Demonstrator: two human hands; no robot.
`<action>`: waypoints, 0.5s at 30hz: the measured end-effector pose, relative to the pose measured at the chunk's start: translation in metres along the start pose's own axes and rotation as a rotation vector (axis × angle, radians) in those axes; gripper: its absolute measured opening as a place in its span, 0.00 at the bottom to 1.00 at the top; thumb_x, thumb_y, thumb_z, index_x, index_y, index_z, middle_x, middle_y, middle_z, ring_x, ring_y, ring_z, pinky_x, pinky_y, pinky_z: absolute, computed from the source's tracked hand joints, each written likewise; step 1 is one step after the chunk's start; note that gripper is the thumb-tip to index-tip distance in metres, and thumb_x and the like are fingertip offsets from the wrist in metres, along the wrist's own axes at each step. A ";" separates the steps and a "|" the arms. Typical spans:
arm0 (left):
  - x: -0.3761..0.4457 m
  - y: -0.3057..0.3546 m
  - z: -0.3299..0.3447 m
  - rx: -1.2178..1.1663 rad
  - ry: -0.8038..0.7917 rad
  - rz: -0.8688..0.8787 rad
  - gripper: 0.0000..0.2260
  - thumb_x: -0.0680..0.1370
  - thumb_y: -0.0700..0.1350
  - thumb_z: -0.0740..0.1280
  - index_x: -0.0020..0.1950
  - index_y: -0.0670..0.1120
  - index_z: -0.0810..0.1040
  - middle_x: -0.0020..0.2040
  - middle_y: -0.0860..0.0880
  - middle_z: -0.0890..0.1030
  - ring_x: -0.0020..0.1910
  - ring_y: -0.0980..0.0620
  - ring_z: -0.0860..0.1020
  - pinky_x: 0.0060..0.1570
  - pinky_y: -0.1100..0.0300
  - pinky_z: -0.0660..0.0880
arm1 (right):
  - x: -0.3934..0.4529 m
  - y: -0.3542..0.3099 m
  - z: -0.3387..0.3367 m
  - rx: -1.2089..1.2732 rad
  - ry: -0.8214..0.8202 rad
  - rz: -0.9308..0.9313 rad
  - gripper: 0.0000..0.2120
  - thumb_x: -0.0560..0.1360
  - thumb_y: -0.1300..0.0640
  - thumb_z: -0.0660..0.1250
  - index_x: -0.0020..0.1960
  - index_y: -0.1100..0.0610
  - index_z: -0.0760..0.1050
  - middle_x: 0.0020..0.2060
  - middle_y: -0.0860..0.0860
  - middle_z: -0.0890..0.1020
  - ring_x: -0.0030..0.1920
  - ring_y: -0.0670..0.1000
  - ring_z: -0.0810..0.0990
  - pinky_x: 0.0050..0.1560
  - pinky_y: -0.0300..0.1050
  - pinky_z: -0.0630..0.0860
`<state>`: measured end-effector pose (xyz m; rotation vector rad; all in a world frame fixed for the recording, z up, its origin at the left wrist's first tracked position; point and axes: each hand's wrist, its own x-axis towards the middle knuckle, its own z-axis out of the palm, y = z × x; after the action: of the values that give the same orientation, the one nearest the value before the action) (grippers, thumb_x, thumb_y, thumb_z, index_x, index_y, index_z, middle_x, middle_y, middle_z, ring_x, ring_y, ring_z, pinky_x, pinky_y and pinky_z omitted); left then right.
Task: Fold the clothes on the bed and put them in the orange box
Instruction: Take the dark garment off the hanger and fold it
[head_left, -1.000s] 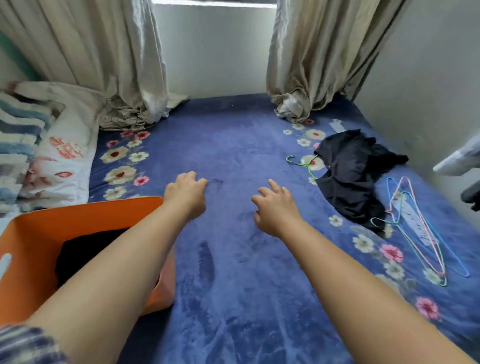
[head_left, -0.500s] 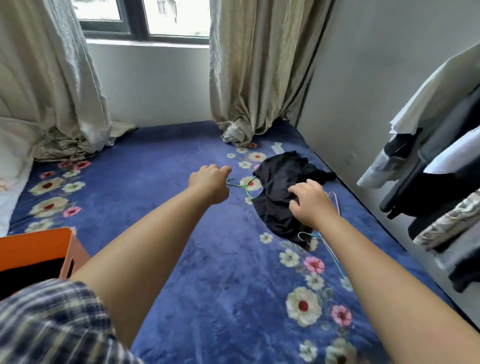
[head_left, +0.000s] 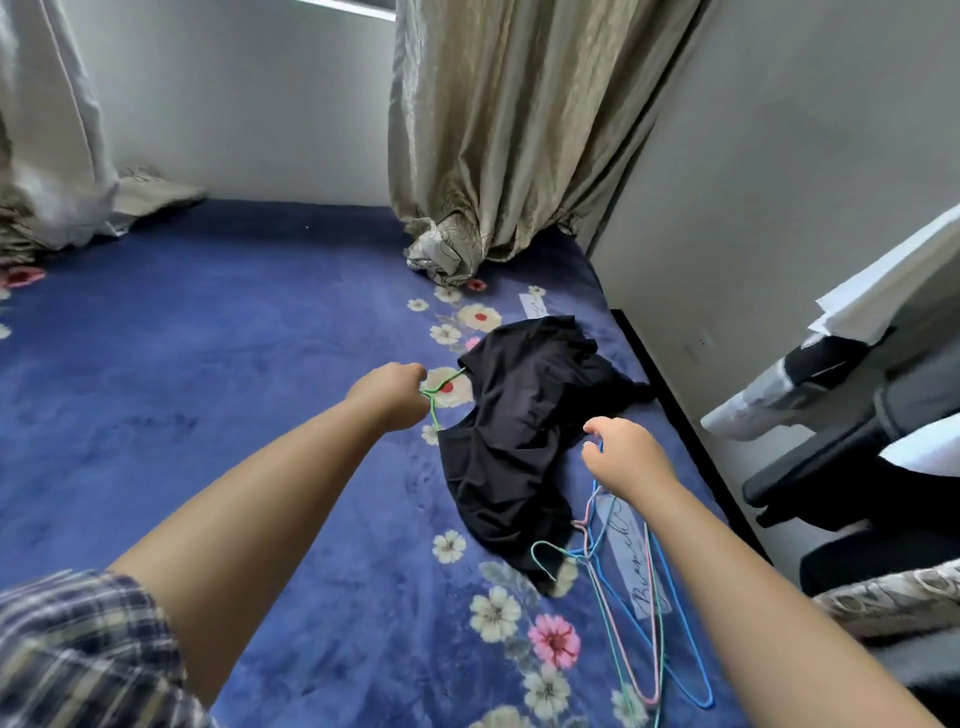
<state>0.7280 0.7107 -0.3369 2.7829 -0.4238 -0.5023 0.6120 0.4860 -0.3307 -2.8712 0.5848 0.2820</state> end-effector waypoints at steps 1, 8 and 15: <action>0.015 0.003 0.013 -0.035 -0.027 -0.019 0.19 0.79 0.44 0.58 0.70 0.45 0.65 0.65 0.43 0.72 0.62 0.44 0.71 0.49 0.56 0.69 | 0.017 0.009 0.010 0.011 -0.037 0.011 0.18 0.77 0.59 0.56 0.66 0.56 0.70 0.61 0.54 0.75 0.62 0.56 0.71 0.55 0.45 0.68; 0.109 -0.019 0.112 -0.147 -0.083 -0.124 0.19 0.79 0.44 0.59 0.69 0.43 0.67 0.66 0.43 0.72 0.63 0.44 0.71 0.56 0.55 0.70 | 0.128 0.023 0.111 0.075 -0.195 -0.057 0.17 0.77 0.59 0.57 0.64 0.58 0.72 0.59 0.56 0.77 0.61 0.56 0.73 0.57 0.44 0.68; 0.171 -0.067 0.218 0.008 -0.048 -0.190 0.20 0.79 0.49 0.58 0.71 0.47 0.66 0.69 0.46 0.68 0.70 0.44 0.64 0.62 0.53 0.66 | 0.197 -0.014 0.239 0.216 -0.155 -0.205 0.17 0.78 0.56 0.60 0.64 0.61 0.72 0.58 0.56 0.77 0.61 0.57 0.71 0.58 0.44 0.65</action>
<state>0.8150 0.6678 -0.6046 2.8392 -0.1715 -0.6116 0.7608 0.4820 -0.6024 -2.6438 0.2714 0.3786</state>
